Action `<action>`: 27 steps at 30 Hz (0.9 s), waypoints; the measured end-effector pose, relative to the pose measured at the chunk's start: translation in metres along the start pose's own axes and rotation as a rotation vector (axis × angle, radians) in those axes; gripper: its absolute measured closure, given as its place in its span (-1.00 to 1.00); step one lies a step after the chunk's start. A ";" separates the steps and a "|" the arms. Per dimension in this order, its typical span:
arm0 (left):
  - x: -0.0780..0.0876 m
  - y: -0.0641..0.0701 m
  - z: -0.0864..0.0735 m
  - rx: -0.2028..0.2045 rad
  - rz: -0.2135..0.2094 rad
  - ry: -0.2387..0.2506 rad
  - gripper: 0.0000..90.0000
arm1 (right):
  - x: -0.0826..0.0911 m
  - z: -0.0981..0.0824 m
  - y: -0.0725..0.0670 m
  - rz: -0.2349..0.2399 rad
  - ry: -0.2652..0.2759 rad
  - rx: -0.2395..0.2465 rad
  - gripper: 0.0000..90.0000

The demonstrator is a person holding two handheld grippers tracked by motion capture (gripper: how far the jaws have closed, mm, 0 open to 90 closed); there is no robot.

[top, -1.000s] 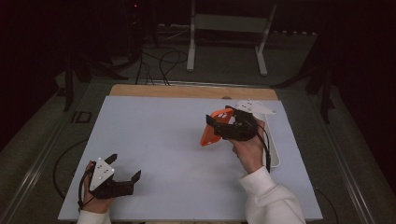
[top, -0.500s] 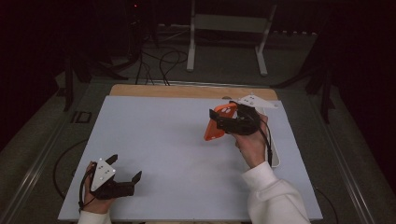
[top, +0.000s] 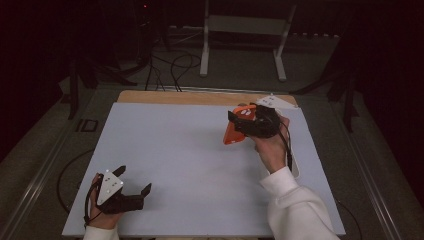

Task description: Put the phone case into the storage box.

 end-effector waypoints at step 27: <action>0.000 0.000 -0.001 0.005 -0.002 -0.002 -0.99 | -0.013 0.009 0.018 -0.066 -0.014 0.019 -0.63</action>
Point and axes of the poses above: each handheld gripper's, and its own axes: x roughly backward along the jaws, z roughly out of its top, y roughly to its right, the point moved 3 cm from there along -x, roughly forward along the jaws, and after that the axes turned 6 degrees about x, right-handed, at the moved point
